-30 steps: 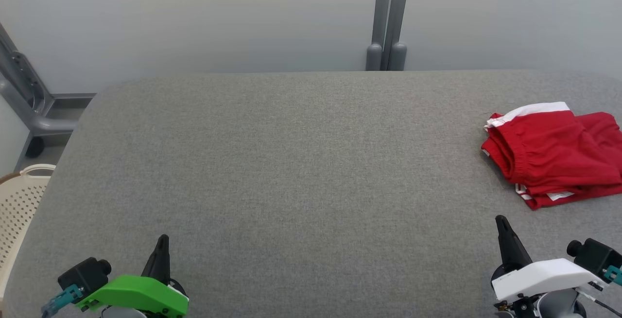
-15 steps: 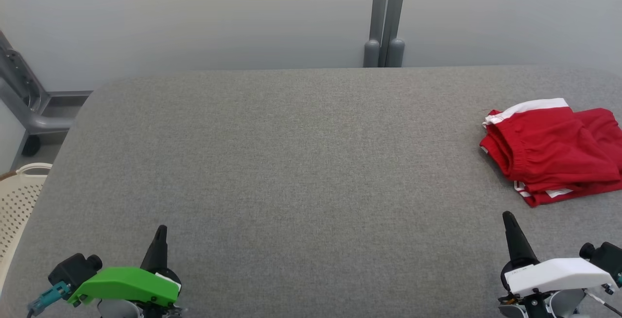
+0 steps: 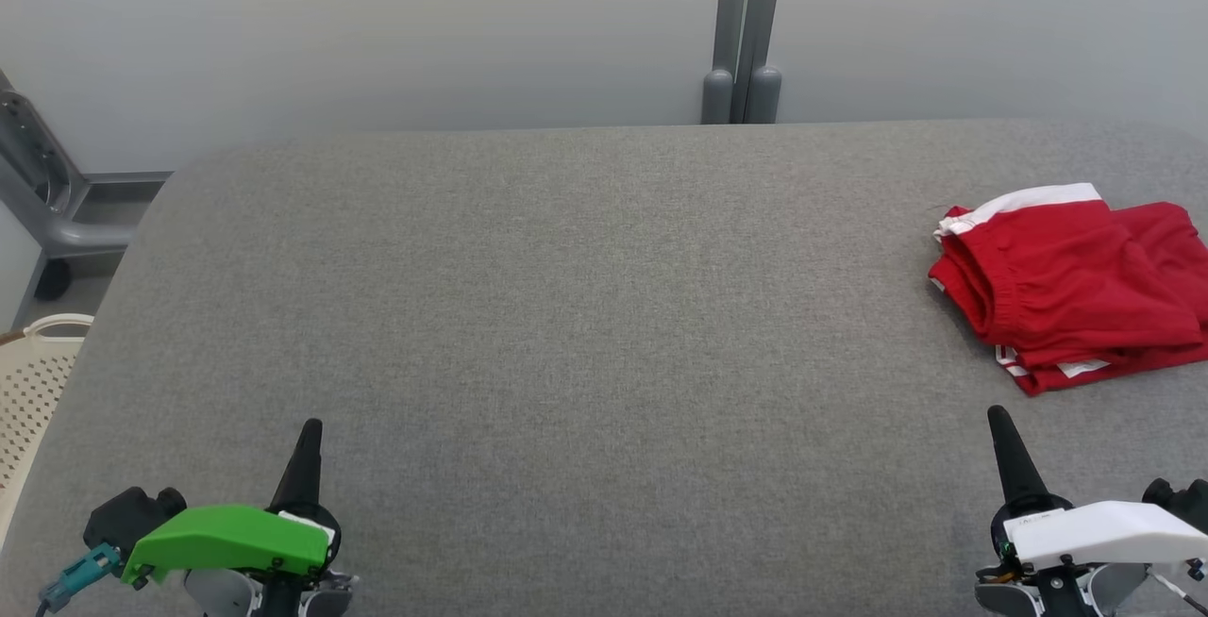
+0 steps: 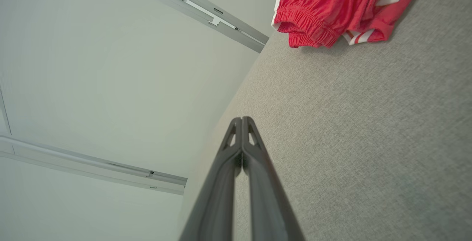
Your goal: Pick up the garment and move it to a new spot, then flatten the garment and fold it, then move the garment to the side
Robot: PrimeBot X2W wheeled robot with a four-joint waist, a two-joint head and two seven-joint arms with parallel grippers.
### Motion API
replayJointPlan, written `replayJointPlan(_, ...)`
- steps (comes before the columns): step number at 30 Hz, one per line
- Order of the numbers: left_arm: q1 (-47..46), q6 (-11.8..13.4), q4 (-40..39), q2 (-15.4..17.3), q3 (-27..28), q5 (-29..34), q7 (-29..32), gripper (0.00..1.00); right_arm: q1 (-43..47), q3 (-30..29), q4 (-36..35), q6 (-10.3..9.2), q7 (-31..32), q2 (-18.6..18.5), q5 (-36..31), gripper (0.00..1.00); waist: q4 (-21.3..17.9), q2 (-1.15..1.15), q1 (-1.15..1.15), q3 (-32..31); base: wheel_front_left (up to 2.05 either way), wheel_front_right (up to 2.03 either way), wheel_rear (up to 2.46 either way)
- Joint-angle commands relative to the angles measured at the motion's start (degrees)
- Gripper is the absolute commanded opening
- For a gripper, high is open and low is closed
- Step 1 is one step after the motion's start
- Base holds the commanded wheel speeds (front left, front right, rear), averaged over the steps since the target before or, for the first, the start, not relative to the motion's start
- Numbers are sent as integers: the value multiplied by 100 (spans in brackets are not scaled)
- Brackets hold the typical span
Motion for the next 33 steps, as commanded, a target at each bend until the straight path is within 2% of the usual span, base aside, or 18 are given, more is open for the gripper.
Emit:
replayJointPlan(1, -178, -60, -72, -3, 72, -160, 38, 0, -6, -31, -103, 2, 29, -35, 179, 0, -5, 0, 0, 7, 0, 0, 0)
replayJointPlan(33, -325, -282, -141, -209, 458, -1559, 460, 0, 73, -181, -334, 2, 203, -45, 1803, 0, -90, 0, 0, 138, 0, 0, 0)
